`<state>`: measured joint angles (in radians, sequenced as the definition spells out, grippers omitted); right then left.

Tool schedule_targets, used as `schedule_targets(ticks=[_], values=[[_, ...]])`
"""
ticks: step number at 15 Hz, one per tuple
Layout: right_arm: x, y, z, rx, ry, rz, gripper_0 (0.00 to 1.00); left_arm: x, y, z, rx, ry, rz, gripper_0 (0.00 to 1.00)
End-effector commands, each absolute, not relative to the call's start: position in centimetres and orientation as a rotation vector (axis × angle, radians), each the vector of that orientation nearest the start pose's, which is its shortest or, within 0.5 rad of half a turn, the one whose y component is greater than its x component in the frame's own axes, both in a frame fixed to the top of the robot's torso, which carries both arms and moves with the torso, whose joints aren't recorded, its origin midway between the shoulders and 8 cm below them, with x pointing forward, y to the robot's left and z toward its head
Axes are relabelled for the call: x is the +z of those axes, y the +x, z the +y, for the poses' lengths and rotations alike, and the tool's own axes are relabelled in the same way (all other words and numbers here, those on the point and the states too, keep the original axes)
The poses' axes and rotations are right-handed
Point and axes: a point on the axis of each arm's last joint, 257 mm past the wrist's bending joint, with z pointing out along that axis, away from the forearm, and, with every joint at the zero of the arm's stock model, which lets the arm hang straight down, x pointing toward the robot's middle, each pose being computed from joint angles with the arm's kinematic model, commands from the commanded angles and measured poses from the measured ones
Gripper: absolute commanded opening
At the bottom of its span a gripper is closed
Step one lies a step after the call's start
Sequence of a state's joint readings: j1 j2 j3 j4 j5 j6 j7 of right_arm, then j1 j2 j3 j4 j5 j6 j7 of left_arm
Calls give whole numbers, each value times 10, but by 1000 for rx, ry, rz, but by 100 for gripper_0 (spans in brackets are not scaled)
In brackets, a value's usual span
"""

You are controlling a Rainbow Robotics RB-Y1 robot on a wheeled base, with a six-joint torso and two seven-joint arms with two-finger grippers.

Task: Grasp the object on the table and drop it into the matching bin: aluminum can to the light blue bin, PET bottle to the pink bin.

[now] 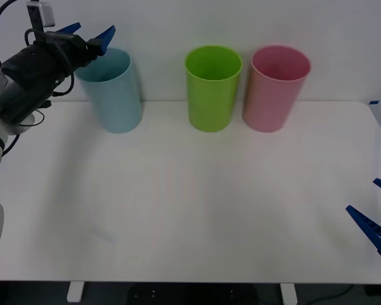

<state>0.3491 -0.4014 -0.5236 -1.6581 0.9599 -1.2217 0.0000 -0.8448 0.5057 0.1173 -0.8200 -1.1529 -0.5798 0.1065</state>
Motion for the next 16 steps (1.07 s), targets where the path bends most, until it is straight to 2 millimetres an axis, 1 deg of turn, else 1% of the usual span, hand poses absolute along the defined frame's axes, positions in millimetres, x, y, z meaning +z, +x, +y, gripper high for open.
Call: schedule_targets(ticks=[1,3,6,7,9,10,12,13,14,16], values=[[-169,342,-330,567,-465,1441,100,-3,687,267,-441,283,1372,100],[-169,342,-330,567,-465,1441,100,-13,672,272,-452,286,1365,100],[-169,342,-330,567,-465,1441,100,-32,640,286,-456,295,1353,100],[-169,342,-330,567,-465,1441,100,-39,625,292,-463,302,1349,100],[-169,342,-330,567,-465,1441,100,-52,602,301,-472,330,1349,100],[-169,342,-330,567,-465,1441,100,-61,587,304,-481,351,1351,100],[-169,342,-330,567,-465,1441,100,-77,563,308,-486,389,1361,100],[-169,342,-330,567,-465,1441,100,-83,554,309,-488,403,1364,100],[-169,342,-330,567,-465,1441,100,-92,540,309,-495,425,1372,100],[-169,342,-330,567,-465,1441,100,-101,520,312,-502,459,1377,100]])
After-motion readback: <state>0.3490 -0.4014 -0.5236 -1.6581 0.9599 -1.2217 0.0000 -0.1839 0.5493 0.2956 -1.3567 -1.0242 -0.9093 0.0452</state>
